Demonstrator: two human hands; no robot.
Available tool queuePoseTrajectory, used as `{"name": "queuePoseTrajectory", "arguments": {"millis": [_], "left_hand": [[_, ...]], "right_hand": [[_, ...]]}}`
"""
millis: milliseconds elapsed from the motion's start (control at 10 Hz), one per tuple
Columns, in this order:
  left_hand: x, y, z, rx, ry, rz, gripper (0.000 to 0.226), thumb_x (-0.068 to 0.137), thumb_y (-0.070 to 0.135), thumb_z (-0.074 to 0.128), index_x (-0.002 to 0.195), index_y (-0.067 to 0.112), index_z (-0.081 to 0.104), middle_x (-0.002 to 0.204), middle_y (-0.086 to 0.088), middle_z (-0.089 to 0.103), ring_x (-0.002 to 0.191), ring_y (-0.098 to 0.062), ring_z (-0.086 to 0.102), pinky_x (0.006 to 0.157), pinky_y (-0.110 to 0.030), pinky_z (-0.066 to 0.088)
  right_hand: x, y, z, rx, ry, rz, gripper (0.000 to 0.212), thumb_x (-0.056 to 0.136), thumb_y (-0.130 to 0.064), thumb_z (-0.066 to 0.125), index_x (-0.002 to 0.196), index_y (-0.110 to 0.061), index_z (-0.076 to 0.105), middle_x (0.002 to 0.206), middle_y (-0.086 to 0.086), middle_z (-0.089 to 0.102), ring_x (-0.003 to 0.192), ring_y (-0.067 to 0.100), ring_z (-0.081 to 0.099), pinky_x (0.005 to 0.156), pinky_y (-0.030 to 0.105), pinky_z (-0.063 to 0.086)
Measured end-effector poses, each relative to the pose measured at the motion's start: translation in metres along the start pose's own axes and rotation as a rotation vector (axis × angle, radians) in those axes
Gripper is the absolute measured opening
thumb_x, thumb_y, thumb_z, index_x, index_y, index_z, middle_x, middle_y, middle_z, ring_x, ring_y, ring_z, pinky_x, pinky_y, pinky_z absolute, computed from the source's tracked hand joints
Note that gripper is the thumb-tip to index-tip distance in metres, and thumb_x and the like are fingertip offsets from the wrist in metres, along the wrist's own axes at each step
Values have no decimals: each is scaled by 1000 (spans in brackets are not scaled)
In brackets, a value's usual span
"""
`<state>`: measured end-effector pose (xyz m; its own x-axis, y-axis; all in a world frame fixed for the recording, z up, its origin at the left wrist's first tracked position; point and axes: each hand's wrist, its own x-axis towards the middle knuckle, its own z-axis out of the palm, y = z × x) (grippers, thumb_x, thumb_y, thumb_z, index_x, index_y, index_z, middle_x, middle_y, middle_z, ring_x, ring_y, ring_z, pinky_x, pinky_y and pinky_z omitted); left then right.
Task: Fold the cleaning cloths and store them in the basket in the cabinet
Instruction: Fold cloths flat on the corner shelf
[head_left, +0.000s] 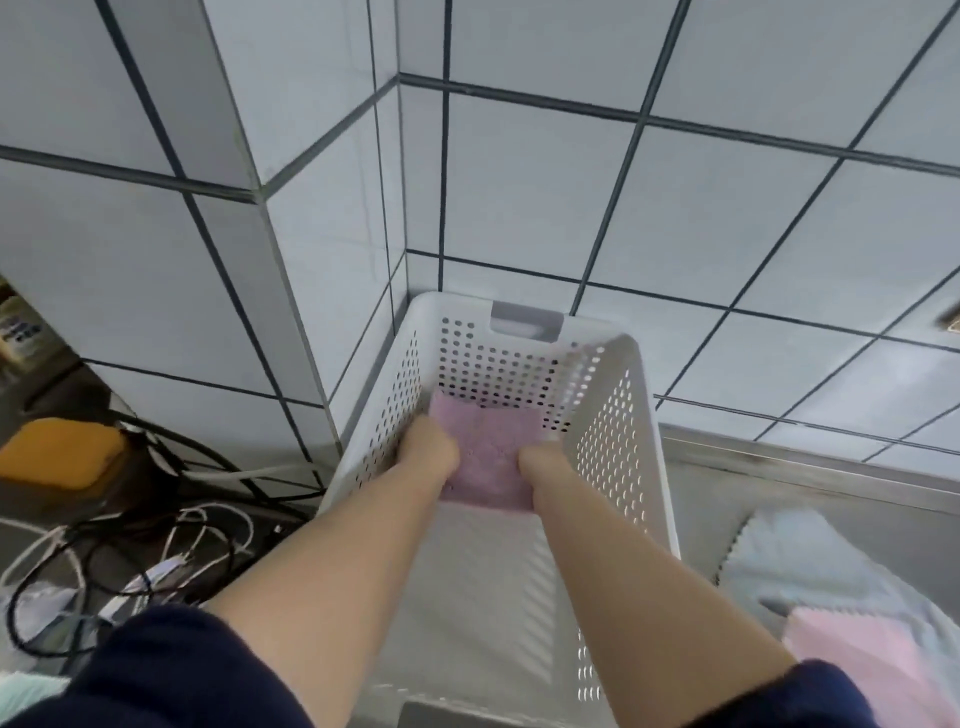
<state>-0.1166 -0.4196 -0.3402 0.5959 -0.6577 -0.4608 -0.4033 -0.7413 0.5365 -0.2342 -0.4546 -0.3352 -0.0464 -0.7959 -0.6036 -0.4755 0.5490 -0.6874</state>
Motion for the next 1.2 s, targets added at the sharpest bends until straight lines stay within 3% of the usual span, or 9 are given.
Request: {"name": "queuePoseTrajectory", "arguments": {"millis": [200, 300, 500, 600, 700, 900, 1000, 1100, 1200], "left_hand": [[17, -7, 20, 68, 59, 15, 42, 93, 8, 40, 136, 8, 39, 139, -12, 44, 127, -29, 45, 107, -39, 37], [16, -7, 23, 121, 69, 29, 56, 96, 12, 37, 148, 12, 15, 154, -7, 23, 141, -25, 25, 116, -38, 20], [5, -18, 34, 293, 152, 426, 57, 94, 11, 20, 149, 6, 8, 157, -17, 8, 145, -32, 6, 118, -44, 10], [7, -24, 44, 399, 122, 531, 59, 93, 13, 21, 147, -3, 6, 156, -21, 10, 145, -34, 2, 118, -47, 5], [11, -29, 45, 575, -34, 422, 64, 94, 12, 33, 148, -1, 0, 158, -18, 0, 146, -30, -2, 119, -45, 3], [21, -31, 50, 649, -114, 435, 61, 98, 19, 29, 148, 1, -1, 158, -16, -4, 146, -27, -5, 117, -43, 2], [25, -27, 47, 609, -107, 424, 60, 96, 23, 34, 148, 2, 10, 157, -15, 8, 146, -27, 6, 118, -46, 10], [22, -13, 33, 455, -110, 417, 47, 92, 17, 40, 136, 1, 35, 141, -18, 39, 129, -32, 37, 106, -45, 34], [10, 11, 9, 232, -121, 433, 33, 93, 9, 37, 123, 3, 50, 121, -14, 56, 107, -31, 55, 91, -39, 46]], "right_hand": [[31, 17, 17, -155, -24, 38, 37, 98, -6, 34, 131, 6, 45, 137, 19, 47, 127, 31, 44, 98, 30, 39], [38, 29, 23, -139, -2, 3, 34, 90, -3, 42, 120, 4, 55, 124, 21, 57, 112, 34, 54, 95, 38, 46], [45, 33, 23, -94, 5, -5, 20, 80, -5, 50, 93, -6, 65, 88, 14, 62, 77, 27, 57, 63, 29, 47], [52, 40, 30, -72, -20, -6, 7, 77, -10, 56, 73, -12, 62, 90, 15, 69, 85, 31, 65, 80, 41, 55], [54, 42, 34, -71, -51, -36, 16, 79, -12, 59, 64, -14, 58, 89, 17, 69, 85, 31, 66, 81, 44, 55], [51, 38, 28, -67, -84, -34, 13, 84, -12, 56, 71, -15, 57, 94, 17, 66, 84, 31, 60, 83, 47, 53], [48, 34, 25, -46, -97, -32, 10, 81, -9, 56, 87, -9, 64, 100, 19, 68, 94, 36, 64, 85, 52, 54], [32, 20, 16, -71, -73, -99, 18, 81, -10, 57, 98, -14, 62, 91, 11, 63, 84, 29, 59, 76, 36, 51], [17, -3, 3, -38, -47, -152, 32, 87, -11, 53, 118, -16, 55, 105, 9, 60, 83, 21, 51, 81, 36, 49]]}}
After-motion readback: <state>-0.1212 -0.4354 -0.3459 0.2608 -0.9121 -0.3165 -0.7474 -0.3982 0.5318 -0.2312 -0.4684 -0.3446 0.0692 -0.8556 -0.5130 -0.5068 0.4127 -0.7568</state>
